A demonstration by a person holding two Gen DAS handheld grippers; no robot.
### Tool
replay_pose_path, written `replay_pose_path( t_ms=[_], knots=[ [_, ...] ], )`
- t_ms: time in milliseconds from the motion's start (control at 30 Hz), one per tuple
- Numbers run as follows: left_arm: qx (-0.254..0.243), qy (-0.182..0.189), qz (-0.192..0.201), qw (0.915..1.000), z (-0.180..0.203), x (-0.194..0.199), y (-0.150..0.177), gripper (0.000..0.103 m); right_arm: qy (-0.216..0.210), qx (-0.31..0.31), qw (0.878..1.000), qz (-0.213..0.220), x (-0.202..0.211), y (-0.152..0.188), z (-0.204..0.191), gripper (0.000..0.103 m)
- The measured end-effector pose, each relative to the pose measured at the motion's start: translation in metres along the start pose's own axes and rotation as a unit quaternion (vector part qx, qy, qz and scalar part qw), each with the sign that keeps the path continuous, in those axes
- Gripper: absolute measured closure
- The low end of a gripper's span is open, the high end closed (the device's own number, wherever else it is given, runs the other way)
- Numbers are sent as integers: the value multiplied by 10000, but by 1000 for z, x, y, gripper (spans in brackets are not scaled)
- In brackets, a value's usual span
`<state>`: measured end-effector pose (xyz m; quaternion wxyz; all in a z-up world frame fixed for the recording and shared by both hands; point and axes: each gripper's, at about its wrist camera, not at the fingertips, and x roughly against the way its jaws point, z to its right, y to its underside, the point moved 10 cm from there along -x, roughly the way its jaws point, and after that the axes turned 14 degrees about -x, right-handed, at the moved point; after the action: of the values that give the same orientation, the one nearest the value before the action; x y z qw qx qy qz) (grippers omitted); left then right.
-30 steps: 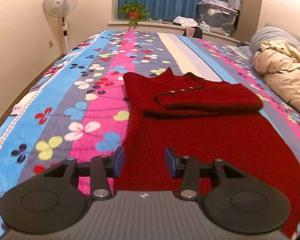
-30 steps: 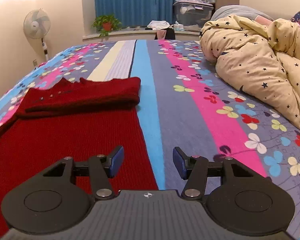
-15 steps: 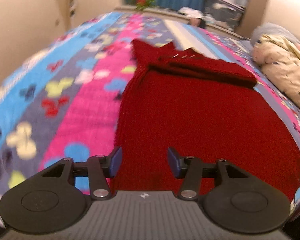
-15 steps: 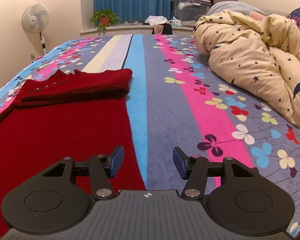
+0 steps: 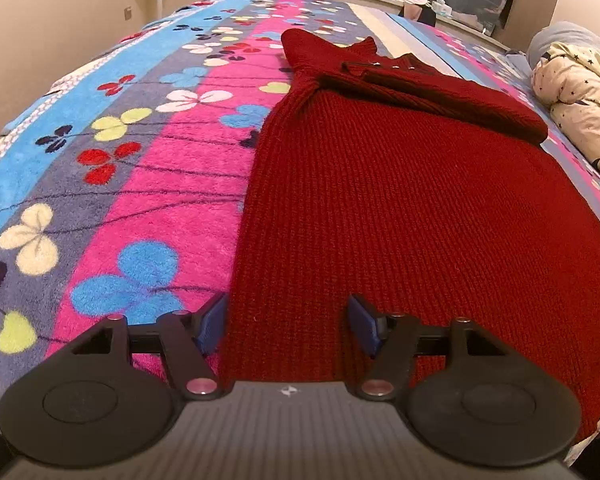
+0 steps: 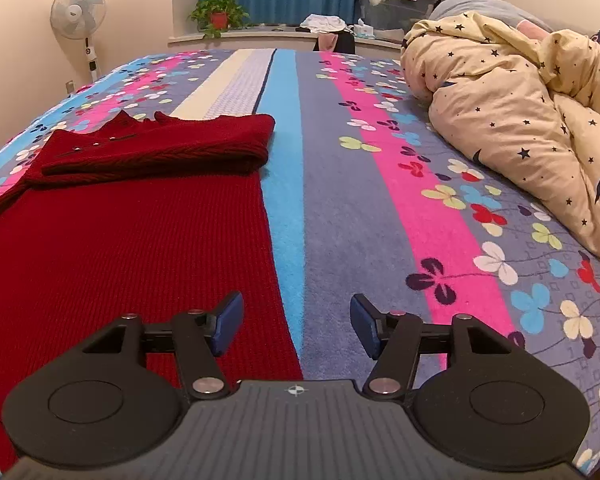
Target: Fold small clothes
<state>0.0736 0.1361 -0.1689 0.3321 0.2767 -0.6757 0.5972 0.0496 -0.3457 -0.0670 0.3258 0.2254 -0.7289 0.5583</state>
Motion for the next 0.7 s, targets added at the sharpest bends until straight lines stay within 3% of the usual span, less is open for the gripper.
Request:
replay_pose_path(
  t_ms=[700],
  knots=[
    [118,-24,125,9999,-1,7,-3,33,16,-35,9999,-114,-6,3,0,39]
  ],
)
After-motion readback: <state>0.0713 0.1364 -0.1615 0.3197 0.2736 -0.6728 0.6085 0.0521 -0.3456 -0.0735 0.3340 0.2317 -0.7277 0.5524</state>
